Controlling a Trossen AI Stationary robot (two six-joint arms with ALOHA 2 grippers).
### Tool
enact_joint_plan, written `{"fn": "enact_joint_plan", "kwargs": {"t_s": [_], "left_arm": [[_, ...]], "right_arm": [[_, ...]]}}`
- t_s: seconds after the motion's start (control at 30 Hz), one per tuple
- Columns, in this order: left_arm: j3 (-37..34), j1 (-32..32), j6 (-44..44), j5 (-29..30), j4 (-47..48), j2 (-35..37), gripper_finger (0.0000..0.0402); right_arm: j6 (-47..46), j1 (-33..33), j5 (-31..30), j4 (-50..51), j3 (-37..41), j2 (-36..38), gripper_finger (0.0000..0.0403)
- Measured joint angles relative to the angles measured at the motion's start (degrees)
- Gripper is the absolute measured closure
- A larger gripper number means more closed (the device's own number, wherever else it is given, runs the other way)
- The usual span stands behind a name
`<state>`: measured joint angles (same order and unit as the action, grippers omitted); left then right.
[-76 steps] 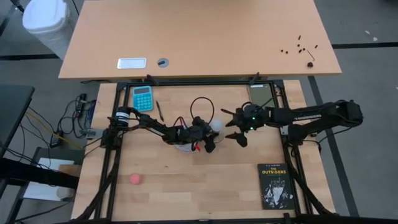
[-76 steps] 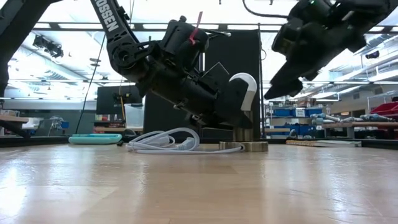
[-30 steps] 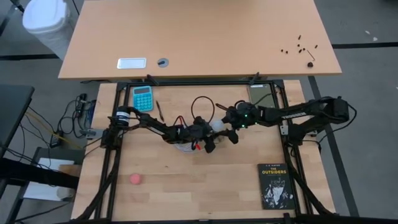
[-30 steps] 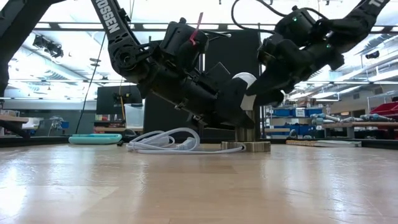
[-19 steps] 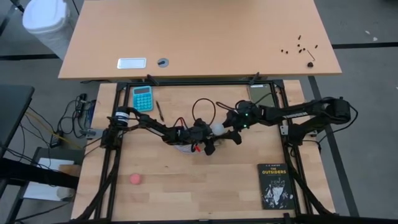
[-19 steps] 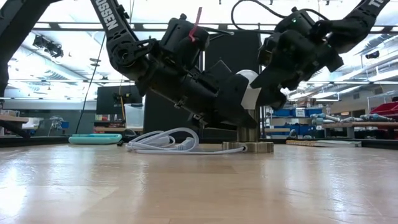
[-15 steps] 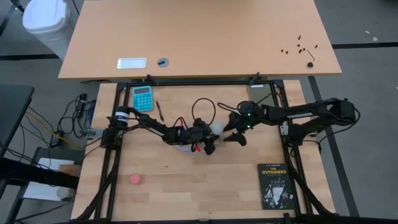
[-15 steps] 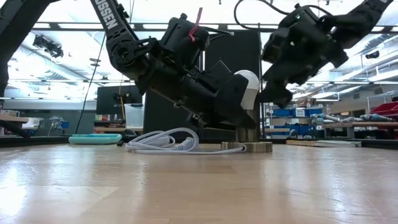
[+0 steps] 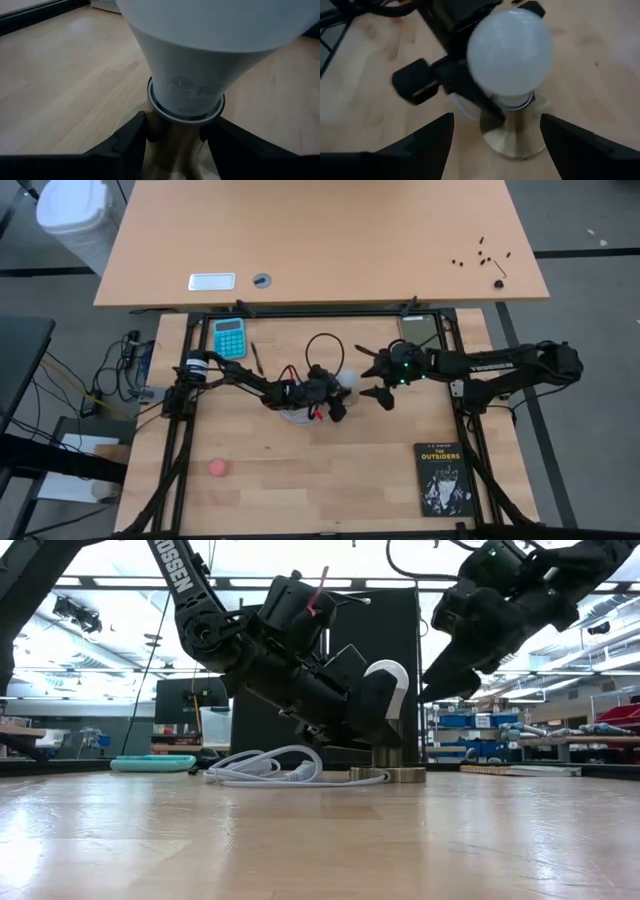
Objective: Screw lightbulb
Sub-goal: Insert the white lightbulb into the desk lamp
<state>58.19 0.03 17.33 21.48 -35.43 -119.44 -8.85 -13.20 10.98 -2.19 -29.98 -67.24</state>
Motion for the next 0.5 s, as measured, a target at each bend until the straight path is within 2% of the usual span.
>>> {"fn": "enact_joint_plan", "kwargs": {"t_s": [0.3,0.5], "left_arm": [[0.0,-0.1,-0.2,-0.4,-1.0,-0.1,0.0208],[-0.1,-0.4,-0.2,-0.6,-1.3,-0.1,0.0208]], "right_arm": [[-0.2,-0.5,4.3,-13.3,0.0,-10.8,0.0096],[-2.0,-0.5,3.2,-17.7,0.0,-13.4,0.0096]]}}
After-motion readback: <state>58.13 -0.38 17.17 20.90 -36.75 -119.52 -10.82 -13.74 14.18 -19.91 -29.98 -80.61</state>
